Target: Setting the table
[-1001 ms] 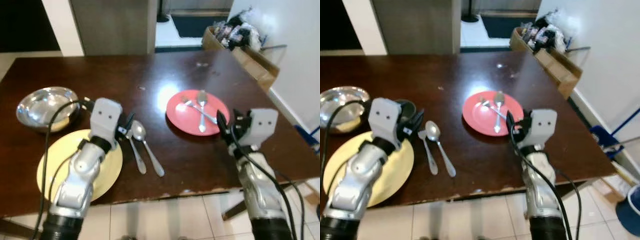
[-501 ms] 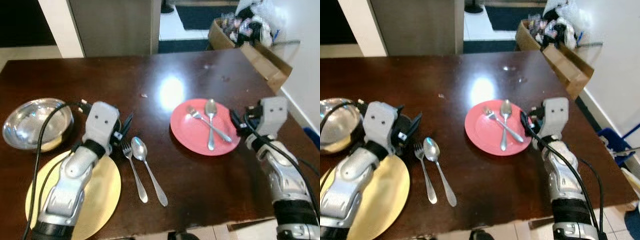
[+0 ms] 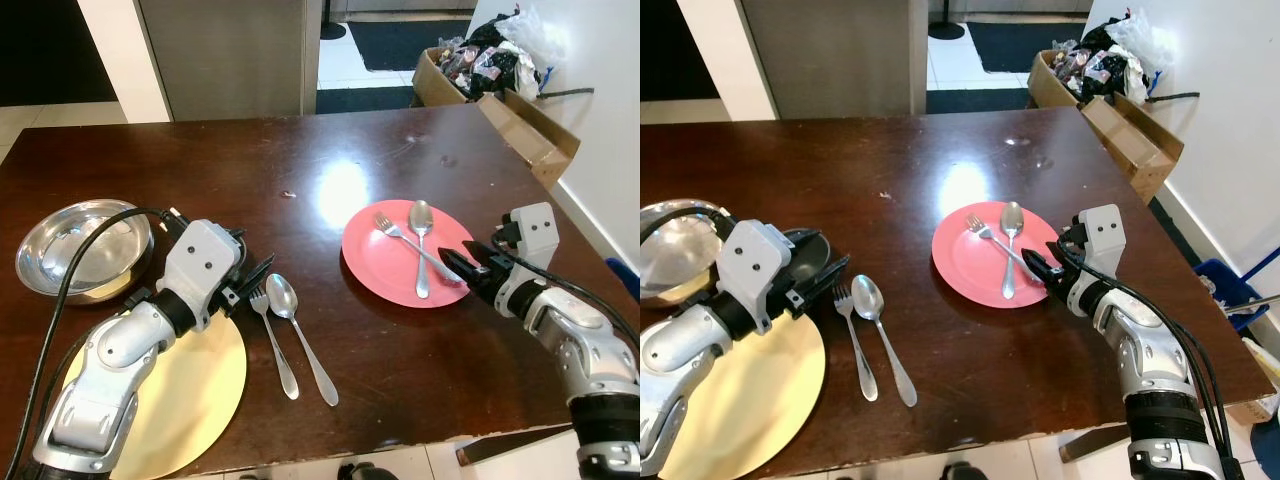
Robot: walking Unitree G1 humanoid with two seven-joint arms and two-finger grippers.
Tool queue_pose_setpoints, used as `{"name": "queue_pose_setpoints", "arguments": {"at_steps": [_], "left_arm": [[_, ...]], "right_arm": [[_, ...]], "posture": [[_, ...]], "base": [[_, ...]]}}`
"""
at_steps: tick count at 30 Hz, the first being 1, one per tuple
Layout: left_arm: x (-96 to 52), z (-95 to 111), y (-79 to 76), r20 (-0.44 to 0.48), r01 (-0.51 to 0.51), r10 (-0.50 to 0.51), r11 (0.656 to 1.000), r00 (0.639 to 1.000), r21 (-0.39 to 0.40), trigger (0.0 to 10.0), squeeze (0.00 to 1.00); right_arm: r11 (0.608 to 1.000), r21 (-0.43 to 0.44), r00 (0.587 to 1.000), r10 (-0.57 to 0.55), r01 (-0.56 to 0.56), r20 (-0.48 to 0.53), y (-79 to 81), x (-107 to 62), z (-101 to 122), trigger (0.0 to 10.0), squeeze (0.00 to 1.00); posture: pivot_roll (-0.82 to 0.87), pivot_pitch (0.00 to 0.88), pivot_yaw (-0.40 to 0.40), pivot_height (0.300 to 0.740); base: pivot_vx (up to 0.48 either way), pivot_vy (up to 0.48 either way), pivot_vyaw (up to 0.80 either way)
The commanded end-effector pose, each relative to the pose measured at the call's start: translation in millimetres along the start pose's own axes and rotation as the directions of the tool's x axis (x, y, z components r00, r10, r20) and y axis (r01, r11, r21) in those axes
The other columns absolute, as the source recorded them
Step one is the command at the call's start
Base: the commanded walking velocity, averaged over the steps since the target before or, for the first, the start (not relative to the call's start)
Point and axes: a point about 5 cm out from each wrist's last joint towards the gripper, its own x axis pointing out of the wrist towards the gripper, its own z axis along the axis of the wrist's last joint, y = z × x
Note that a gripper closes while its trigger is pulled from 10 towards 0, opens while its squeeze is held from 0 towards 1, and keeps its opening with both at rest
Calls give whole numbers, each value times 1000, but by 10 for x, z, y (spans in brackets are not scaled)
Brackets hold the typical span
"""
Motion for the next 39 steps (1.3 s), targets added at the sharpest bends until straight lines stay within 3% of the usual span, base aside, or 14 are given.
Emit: {"name": "queue_pose_setpoints", "arguments": {"at_steps": [1,3,10,18,19,20,21,22,31,39], "left_arm": [[-20,15,22,-13,12,-12,1000,1000,0,10000,0],[-54,23,55,-23,10,-10,1000,1000,4,10000,0],[-118,16,96,-43,-4,4,1000,999,8,10000,0],[-131,32,108,-49,-14,15,1000,999,14,10000,0],[-133,33,109,-49,-15,15,1000,999,15,10000,0],[-131,35,108,-49,-14,15,1000,999,15,10000,0],[-132,35,109,-50,-14,15,1000,999,15,10000,0],[-130,38,108,-51,-12,13,1000,999,15,10000,0],[-115,50,117,-51,-14,15,1000,999,18,10000,0],[-81,44,66,-47,-10,11,1000,999,18,10000,0]], "right_arm": [[999,11,999,32,-32,-36,5,54,-30,10000,0],[999,-38,996,9,-12,-84,-33,108,-61,10000,0],[997,-75,995,-5,-3,-102,-88,184,-32,10000,0],[997,-72,990,-8,-2,-138,-136,226,-72,10000,0],[998,-61,989,-7,-1,-145,-139,226,-90,9294,0],[998,-57,988,-2,-6,-151,-138,225,-105,2667,0],[998,-54,988,2,-10,-154,-134,226,-113,2667,0],[999,-51,987,8,-16,-160,-134,232,-131,0,0],[998,-54,983,29,-39,-183,-128,257,-202,0,0],[999,-45,996,21,-25,-88,-176,277,-43,0,0]], "posture": [[-48,92,60,740],[-31,105,65,740],[-11,111,66,740],[4,109,69,740],[4,109,69,740],[4,109,69,740],[6,107,72,740],[7,106,72,740],[8,89,72,740],[-3,77,65,740]], "base": [[0,0,0],[0,0,0],[0,0,0],[0,0,0],[0,0,0],[0,0,0],[0,0,0],[0,0,0],[0,0,0],[0,0,0]]}}
